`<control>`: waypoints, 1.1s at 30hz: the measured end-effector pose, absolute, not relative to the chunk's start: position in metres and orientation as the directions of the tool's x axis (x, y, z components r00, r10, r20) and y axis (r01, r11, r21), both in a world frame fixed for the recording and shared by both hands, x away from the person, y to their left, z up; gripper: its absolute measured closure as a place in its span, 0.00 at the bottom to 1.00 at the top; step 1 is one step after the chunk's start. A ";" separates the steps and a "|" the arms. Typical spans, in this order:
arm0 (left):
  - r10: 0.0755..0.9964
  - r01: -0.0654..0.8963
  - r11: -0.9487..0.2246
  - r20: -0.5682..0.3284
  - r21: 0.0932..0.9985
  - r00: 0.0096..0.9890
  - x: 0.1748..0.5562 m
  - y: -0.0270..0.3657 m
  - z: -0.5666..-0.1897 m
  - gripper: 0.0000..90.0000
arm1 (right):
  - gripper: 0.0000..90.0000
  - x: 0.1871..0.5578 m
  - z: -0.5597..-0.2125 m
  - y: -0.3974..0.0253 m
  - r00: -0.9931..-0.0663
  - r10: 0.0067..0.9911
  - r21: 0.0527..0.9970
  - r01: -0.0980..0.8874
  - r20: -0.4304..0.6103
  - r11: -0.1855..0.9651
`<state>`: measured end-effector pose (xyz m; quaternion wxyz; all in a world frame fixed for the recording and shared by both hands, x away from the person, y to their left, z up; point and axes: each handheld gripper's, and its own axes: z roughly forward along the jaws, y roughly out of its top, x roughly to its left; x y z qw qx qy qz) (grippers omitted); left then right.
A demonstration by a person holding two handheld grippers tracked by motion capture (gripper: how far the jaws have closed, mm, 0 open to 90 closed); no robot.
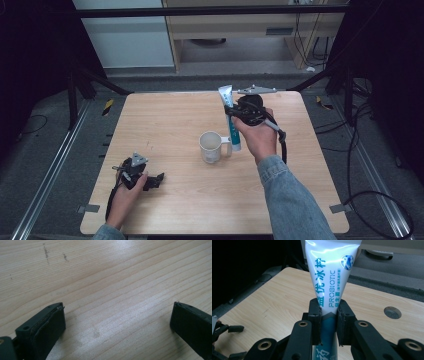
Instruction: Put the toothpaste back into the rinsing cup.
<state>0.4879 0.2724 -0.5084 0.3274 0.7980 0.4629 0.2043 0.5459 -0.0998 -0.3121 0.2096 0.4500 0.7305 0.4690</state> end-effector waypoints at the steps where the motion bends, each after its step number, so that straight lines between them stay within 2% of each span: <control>1: 0.872 0.605 -0.357 0.023 0.712 0.488 0.488 0.272 -0.508 0.00 | 0.85 0.546 -0.312 -0.097 -0.502 0.857 0.877 0.456 0.114 0.151; 33: 0.872 0.605 -0.357 0.023 0.712 0.488 0.488 0.272 -0.508 0.00 | 0.85 0.534 -0.311 -0.076 -0.453 0.886 0.956 0.289 0.098 0.041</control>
